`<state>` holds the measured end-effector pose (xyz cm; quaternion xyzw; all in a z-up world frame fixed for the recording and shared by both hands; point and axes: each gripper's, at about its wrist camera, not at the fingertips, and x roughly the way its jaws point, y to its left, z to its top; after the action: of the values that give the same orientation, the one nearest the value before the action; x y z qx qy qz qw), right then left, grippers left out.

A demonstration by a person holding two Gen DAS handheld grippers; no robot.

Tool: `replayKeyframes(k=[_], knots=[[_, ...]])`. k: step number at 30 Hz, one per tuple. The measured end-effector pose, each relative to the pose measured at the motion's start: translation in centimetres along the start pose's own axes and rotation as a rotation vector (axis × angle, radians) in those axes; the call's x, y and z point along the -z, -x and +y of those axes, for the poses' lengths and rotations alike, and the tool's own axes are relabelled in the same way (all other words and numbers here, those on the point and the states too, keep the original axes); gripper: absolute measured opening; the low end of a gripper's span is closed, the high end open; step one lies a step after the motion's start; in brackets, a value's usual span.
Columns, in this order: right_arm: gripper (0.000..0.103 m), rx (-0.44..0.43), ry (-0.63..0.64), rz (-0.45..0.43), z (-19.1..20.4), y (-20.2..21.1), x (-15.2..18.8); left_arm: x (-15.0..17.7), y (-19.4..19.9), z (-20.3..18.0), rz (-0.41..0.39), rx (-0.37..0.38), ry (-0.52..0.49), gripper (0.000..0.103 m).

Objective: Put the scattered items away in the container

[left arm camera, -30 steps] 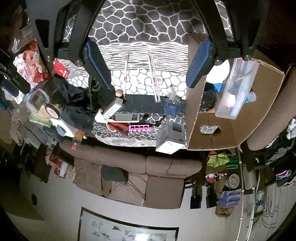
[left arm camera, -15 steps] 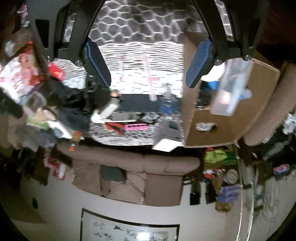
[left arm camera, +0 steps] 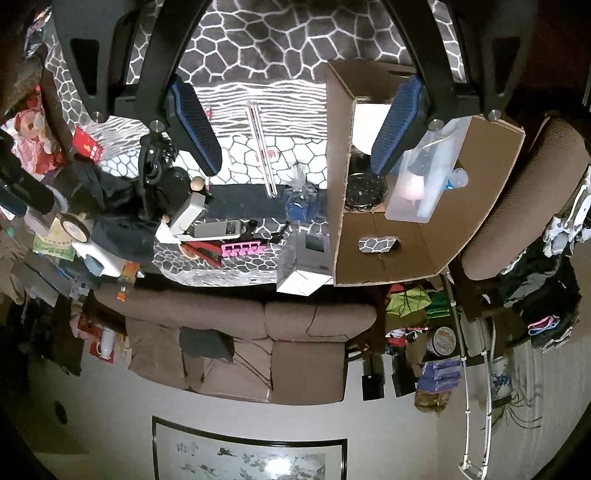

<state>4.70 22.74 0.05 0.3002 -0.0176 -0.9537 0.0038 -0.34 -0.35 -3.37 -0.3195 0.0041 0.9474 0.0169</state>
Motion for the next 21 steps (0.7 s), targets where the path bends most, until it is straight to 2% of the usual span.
replayKeyframes(k=[5, 13, 21], knots=[[0.093, 0.023, 0.004, 0.072, -1.9, -1.8, 1.4, 0.4, -1.0, -1.6, 0.019, 0.037, -0.035, 0.084], [0.093, 0.058, -0.050, 0.151, -6.1, -1.7, 2.6, 2.4, -5.4, -6.7, 0.069, 0.209, -0.147, 0.083], [0.093, 0.056, -0.065, 0.213, -8.5, -0.9, 3.6, 4.6, -11.0, -12.6, 0.137, 0.358, -0.253, 0.083]])
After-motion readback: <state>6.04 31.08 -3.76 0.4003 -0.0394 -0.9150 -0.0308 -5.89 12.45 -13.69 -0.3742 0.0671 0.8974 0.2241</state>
